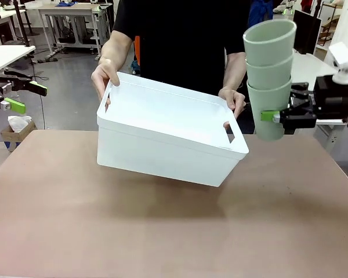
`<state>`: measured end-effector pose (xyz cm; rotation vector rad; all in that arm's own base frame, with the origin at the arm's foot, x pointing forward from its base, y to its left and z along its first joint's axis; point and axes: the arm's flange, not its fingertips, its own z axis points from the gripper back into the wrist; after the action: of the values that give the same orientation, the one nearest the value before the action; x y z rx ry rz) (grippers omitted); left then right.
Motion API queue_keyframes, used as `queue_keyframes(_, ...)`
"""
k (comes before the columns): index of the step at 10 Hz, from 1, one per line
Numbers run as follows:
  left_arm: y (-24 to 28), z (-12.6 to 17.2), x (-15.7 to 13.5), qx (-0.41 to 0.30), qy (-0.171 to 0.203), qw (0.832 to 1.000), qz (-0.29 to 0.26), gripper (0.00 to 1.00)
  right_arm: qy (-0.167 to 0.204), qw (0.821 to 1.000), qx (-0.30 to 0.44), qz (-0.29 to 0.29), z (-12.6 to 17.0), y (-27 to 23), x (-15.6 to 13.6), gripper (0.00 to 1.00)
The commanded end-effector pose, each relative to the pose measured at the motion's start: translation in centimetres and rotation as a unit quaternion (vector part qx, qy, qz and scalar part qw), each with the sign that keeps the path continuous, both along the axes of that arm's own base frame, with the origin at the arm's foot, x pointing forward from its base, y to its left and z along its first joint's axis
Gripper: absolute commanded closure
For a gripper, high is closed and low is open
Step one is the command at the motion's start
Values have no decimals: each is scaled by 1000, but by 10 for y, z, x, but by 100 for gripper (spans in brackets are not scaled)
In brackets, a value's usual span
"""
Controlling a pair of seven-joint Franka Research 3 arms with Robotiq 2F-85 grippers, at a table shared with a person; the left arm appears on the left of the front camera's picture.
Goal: Stack the cups and store them in the basket.
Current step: Place the stack of Reusable plastic cups into the Pantry Basket.
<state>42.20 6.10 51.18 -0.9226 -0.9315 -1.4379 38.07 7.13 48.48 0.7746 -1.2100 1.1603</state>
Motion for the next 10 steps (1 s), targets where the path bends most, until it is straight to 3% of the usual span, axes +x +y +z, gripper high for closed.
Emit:
queue_keyframes(1, 0, 4, -2, -1, 4, 1000, -2, 0, 18, 998, -50, -25, 38, 28, -7, 13)
queue_keyframes(3, 0, 4, -2, -1, 4, 1000, -2, 0, 17, 993, -106, -50, 64, 63, -3, 13)
queue_keyframes(6, 0, 4, -2, -1, 4, 1000, -2, 0, 29, 979, -186, -76, 76, 112, 18, 13)
queue_keyframes(8, 0, 4, -2, -1, 4, 1000, -2, 0, 50, 983, -165, -64, 74, 118, 22, 13)
queue_keyframes(9, 0, 4, -2, -1, 4, 1000, -2, 0, 11, 981, -183, -68, 67, 111, 10, 13)
queue_keyframes(10, 0, 4, -2, -1, 4, 1000, -2, 0, 11, 981, -183, -68, 67, 111, 10, 13)
